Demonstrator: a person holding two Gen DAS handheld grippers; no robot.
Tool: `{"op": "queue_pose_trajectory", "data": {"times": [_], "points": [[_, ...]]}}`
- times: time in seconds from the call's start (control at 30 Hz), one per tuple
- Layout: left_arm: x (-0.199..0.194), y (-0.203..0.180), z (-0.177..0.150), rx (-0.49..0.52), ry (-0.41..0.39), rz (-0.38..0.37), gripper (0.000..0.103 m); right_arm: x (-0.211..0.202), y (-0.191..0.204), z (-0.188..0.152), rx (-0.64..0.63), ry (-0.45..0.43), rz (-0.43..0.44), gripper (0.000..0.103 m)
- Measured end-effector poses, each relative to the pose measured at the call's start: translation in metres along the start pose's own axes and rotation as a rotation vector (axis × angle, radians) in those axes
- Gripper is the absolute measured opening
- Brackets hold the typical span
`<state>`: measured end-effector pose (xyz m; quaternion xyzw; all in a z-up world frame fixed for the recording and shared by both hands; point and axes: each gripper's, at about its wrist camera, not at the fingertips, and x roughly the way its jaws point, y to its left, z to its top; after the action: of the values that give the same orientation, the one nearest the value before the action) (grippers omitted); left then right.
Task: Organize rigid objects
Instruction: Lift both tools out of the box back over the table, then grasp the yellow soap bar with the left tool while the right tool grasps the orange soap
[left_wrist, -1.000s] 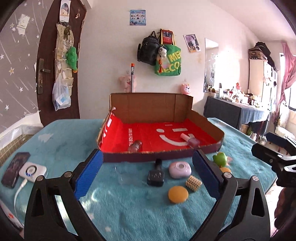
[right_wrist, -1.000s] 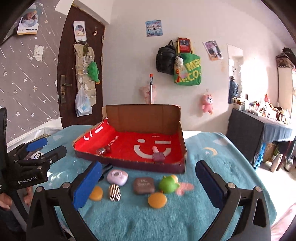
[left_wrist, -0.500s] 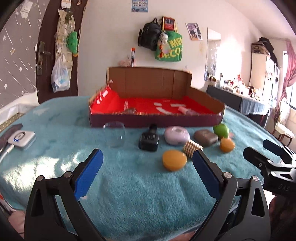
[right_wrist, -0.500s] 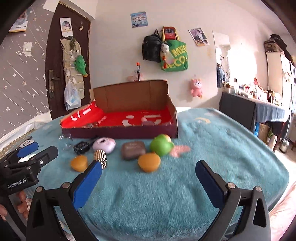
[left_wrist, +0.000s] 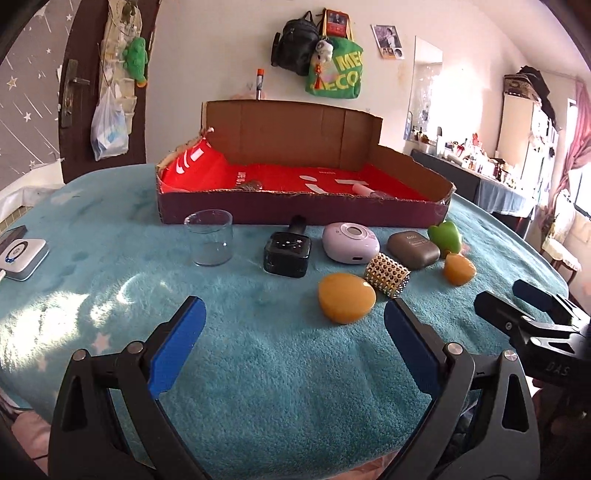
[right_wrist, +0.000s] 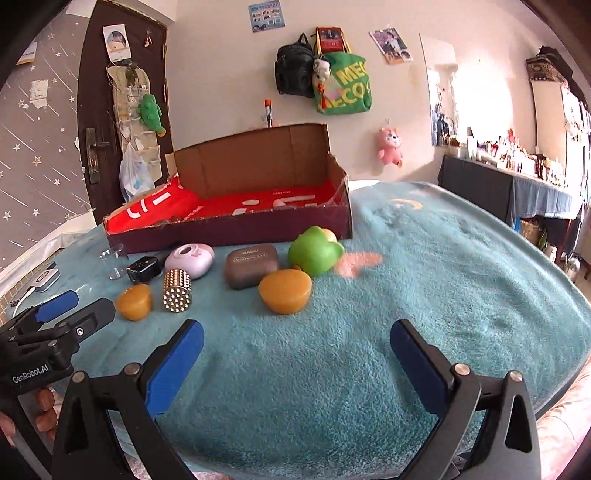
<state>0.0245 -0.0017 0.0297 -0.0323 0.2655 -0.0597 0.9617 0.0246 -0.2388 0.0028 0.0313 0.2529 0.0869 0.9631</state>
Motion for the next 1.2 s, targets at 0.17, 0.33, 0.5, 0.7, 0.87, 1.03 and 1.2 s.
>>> {"op": "queue_pose_trajectory", "data": {"times": [0.17, 0.33, 0.5, 0.7, 0.87, 1.03, 1.2], "points": [[0.007, 0.0, 0.005, -0.01, 0.029, -0.021, 0.098, 0.011, -0.005, 0.006, 0.012, 0.051, 0.034, 0.103], [0.018, -0.005, 0.012, 0.011, 0.067, -0.031, 0.085, 0.02, -0.007, 0.011, 0.001, 0.076, 0.031, 0.103], [0.03, -0.01, 0.016, 0.029, 0.114, -0.062, 0.07, 0.03, -0.007, 0.018, -0.017, 0.106, 0.037, 0.094], [0.041, -0.015, 0.02, 0.049, 0.152, -0.11, 0.036, 0.042, -0.005, 0.026, -0.044, 0.13, 0.041, 0.069], [0.038, -0.016, 0.024, 0.032, 0.159, -0.146, 0.036, 0.042, 0.003, 0.028, -0.083, 0.121, 0.069, 0.04], [0.029, -0.018, 0.024, 0.031, 0.139, -0.154, 0.036, 0.03, 0.013, 0.03, -0.105, 0.092, 0.085, 0.04], [0.021, -0.017, 0.021, 0.04, 0.123, -0.152, 0.036, 0.018, 0.019, 0.028, -0.088, 0.081, 0.129, 0.04]]}}
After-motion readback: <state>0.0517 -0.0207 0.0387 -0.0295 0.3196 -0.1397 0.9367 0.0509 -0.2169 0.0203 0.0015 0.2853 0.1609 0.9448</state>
